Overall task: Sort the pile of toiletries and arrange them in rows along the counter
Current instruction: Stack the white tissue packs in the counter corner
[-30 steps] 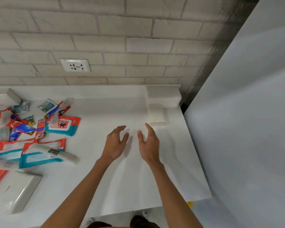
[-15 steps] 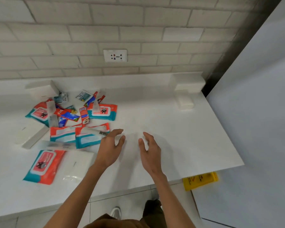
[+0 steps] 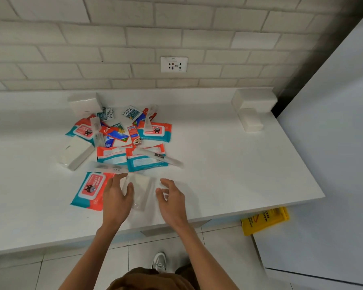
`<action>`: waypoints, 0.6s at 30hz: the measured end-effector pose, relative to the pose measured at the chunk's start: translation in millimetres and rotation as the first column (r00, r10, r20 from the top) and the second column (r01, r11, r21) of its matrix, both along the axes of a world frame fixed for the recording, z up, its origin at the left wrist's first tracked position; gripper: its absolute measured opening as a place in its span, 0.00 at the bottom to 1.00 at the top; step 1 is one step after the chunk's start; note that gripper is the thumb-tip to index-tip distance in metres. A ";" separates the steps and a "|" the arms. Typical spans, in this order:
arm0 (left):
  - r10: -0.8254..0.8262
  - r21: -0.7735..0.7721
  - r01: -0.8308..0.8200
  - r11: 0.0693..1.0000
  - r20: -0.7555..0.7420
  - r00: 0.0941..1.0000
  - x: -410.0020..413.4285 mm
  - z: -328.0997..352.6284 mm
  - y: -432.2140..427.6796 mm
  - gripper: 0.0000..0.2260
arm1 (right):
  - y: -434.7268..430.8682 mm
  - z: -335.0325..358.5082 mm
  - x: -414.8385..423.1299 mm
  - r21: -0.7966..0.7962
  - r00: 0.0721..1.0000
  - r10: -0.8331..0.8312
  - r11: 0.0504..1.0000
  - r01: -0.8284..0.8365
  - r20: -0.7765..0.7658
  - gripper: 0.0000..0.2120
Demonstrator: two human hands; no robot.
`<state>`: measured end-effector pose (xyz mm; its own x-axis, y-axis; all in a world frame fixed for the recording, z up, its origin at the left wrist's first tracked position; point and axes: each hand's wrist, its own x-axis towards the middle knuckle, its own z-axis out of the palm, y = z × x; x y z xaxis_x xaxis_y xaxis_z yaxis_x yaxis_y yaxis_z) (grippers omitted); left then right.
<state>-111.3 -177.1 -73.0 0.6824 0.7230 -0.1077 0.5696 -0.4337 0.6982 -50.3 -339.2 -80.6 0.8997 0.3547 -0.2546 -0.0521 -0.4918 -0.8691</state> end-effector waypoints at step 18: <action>-0.238 -0.146 0.247 0.958 0.081 0.968 -43.3 -29.8 -9.1 0.15 | 9.9 -26.4 -49.0 0.117 0.920 -0.178 0.966 0.231 -0.349 0.15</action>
<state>-154.6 -186.1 -102.8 0.8440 0.5127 -0.1571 0.4145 -0.4380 0.7977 -99.3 -329.3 -107.0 0.8289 0.2304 -0.5097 -0.4368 -0.3024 -0.8472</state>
